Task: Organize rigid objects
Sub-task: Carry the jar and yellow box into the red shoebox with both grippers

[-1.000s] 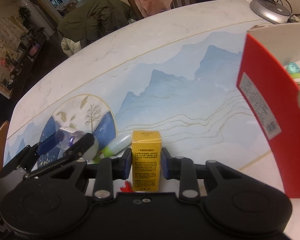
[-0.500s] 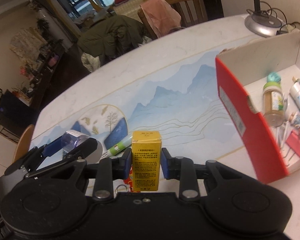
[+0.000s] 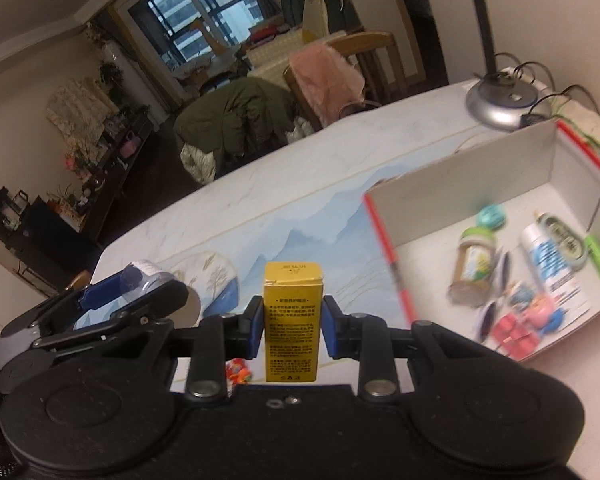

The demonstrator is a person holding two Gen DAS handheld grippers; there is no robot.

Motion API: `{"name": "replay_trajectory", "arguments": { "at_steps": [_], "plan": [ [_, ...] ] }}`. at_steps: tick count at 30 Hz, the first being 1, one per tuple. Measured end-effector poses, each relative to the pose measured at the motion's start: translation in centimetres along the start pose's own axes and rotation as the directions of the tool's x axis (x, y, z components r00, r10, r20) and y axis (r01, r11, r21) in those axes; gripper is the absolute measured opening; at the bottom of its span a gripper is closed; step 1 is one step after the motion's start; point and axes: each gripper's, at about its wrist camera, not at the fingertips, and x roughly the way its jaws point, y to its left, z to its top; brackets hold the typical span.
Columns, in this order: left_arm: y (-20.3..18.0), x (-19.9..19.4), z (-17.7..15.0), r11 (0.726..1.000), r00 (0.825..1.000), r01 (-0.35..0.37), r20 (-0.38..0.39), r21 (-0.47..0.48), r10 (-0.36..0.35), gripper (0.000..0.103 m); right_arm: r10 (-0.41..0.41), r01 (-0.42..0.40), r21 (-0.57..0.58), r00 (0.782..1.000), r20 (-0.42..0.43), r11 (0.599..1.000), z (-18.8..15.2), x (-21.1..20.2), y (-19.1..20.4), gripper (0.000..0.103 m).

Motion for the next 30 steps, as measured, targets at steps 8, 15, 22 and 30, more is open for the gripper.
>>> {"name": "replay_trajectory", "arguments": {
  "at_steps": [8, 15, 22, 30],
  "plan": [
    [-5.9, 2.6, 2.9, 0.998, 1.0, 0.025, -0.01, 0.05, -0.025, 0.07, -0.043, 0.043, 0.005, 0.998, 0.053, 0.999, 2.5, -3.1, -5.9, 0.028],
    [-11.1, 5.5, 4.0, 0.995, 0.997, 0.066, -0.044, 0.078, -0.063, 0.07, -0.096, 0.094, 0.031, 0.993, 0.073, 0.995, 3.6, -4.8, -11.3, 0.028],
    [-15.7, 9.1, 3.0, 0.991, 0.988, 0.102, -0.126, 0.09, -0.091, 0.07, -0.142, 0.138, 0.07, 0.988, 0.058, 0.988, 3.9, -4.6, -15.9, 0.028],
    [-18.9, 13.6, 1.6, 0.989, 0.967, 0.127, -0.233, 0.078, -0.106, 0.07, -0.185, 0.184, 0.07, 0.983, 0.016, 0.981, 5.0, -2.9, -19.4, 0.028]
  ]
}}
